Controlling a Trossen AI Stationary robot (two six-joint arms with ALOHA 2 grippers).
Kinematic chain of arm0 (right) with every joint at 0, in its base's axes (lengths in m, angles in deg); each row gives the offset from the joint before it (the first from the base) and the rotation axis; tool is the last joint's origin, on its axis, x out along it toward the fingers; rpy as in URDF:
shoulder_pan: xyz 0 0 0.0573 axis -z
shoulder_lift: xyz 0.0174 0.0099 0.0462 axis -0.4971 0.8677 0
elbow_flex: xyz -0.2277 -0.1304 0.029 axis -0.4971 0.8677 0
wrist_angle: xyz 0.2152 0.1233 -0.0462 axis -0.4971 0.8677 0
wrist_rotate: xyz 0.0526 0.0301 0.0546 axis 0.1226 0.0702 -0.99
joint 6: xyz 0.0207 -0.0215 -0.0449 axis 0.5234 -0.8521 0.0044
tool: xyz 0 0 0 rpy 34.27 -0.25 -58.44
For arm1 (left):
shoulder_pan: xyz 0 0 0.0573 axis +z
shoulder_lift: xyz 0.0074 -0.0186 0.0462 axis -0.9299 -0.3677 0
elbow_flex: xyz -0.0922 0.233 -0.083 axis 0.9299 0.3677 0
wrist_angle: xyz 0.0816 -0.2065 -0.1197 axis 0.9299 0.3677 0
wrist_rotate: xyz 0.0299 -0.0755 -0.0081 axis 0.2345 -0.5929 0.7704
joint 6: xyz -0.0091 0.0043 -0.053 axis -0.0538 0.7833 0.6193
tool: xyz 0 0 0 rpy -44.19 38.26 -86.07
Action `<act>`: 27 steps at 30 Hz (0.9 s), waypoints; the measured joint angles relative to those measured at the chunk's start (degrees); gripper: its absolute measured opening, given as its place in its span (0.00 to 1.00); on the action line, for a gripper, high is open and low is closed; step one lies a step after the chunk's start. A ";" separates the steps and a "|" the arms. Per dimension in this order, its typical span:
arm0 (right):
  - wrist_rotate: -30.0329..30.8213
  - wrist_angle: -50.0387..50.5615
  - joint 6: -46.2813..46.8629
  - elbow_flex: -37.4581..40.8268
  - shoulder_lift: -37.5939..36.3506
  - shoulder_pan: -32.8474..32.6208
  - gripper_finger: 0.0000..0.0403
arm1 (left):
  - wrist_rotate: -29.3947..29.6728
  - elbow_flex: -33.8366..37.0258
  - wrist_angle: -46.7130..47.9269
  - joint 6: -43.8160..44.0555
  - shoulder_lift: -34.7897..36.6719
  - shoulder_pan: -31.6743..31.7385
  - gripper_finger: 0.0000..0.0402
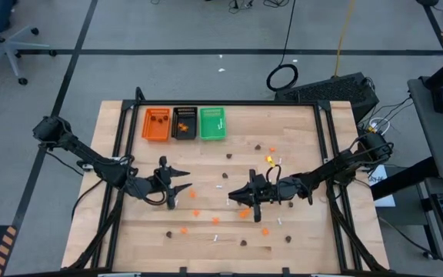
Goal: Sort Halloween decoration
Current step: Put the white bone toy into the green bin
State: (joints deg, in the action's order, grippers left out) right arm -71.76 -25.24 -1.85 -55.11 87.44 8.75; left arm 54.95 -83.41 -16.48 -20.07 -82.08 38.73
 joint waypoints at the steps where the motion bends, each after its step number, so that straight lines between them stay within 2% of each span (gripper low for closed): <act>1: 0.22 0.11 -0.18 0.00 0.00 -0.02 0.01 | 0.02 0.00 0.00 -0.04 0.00 0.00 0.45; 5: 3.12 1.09 -2.20 0.00 0.00 0.00 0.01 | 0.02 0.00 -0.02 0.11 0.00 0.00 0.45; 9: 3.37 1.79 -3.15 0.00 0.00 0.02 0.01 | -0.07 0.00 0.05 0.12 0.00 0.00 0.45; 20: 4.77 4.62 7.53 0.00 0.00 0.07 0.01 | -0.25 0.00 0.35 -2.85 0.00 0.00 0.45; 24: 9.09 6.47 6.44 -0.74 0.00 0.41 0.01 | -0.41 0.00 0.33 -2.85 -0.02 0.00 0.45; 27: 9.09 10.98 5.08 -3.54 0.00 2.40 0.01 | -0.44 0.00 0.39 -2.81 0.00 0.00 0.45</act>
State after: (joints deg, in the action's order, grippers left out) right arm -62.67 -14.25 3.22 -58.65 87.44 11.15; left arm 54.50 -83.41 -16.09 -22.87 -82.08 38.73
